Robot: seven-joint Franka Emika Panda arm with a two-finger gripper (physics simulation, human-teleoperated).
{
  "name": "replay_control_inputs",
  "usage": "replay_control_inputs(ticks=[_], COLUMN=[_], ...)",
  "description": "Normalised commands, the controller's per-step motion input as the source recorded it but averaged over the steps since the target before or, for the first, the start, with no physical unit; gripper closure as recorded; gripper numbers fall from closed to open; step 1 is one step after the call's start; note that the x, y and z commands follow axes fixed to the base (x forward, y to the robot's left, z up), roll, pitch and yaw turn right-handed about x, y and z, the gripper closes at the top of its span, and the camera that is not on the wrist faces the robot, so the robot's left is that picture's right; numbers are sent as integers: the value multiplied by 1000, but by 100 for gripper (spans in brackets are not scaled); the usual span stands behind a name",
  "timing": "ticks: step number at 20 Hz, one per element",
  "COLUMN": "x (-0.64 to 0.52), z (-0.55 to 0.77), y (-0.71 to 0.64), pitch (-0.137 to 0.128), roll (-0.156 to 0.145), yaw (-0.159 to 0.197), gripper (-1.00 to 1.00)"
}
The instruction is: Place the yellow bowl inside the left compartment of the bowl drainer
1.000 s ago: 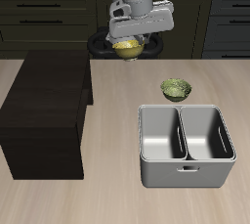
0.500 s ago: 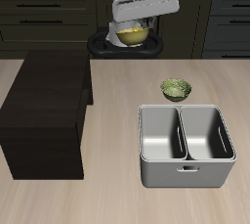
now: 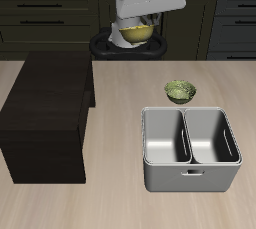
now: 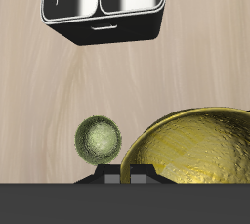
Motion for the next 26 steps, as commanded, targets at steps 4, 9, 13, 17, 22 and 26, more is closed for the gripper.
replay_control_inputs(ticks=[4, 9, 13, 17, 22, 26], x=[149, 189, 223, 239, 420, 477], z=[36, -7, 196, 157, 191, -6], y=[17, 80, 182, 154, 269, 72], pitch=[-3, 25, -9, 17, -1, 33], roll=[-10, -9, -15, 0, -3, -60], yaw=[13, -1, 13, -4, 33, 30], gripper=[100, 100, 100, 100, 100, 100])
